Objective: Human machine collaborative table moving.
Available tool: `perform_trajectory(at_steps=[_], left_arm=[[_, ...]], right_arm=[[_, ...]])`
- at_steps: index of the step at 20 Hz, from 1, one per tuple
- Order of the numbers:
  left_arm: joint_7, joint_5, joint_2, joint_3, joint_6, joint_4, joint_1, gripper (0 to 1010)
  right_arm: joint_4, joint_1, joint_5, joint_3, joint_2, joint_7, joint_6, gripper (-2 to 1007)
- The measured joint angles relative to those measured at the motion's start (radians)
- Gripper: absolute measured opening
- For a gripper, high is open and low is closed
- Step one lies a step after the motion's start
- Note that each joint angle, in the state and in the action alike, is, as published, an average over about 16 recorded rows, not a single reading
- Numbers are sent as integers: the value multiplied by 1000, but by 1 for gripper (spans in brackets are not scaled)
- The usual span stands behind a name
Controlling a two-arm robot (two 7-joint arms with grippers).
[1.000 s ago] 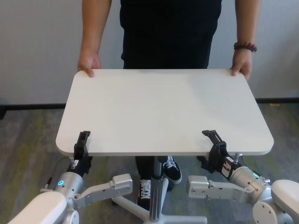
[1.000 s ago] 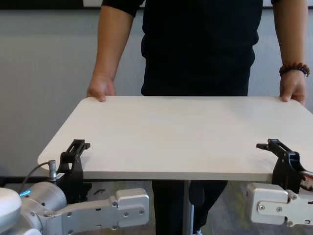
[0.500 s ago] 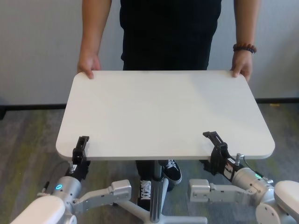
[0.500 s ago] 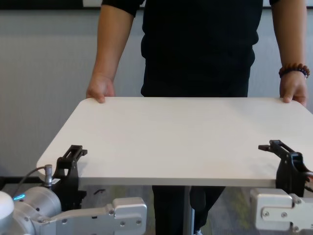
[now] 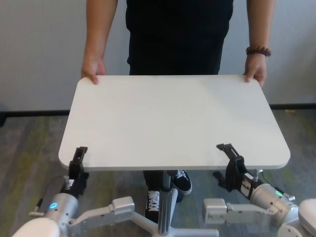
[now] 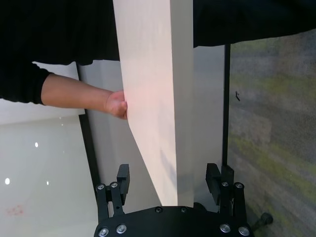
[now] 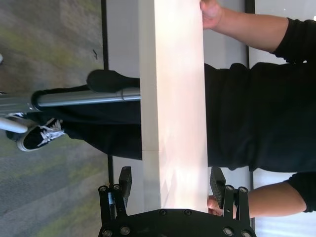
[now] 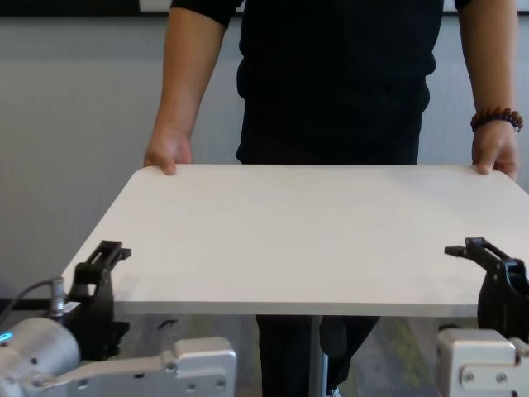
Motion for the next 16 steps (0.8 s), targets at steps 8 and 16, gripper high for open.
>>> perform_trajectory(at_steps=[8,16], left_arm=[[-24,-12,48,-49,20,-153,112,1000],[-47,-51,83,-115,22,-285,211,1000]], right_arm=[[-114,-84,39,30,45,19,-23,1005],[-230,-172,118,83,84,30,-73,1005]])
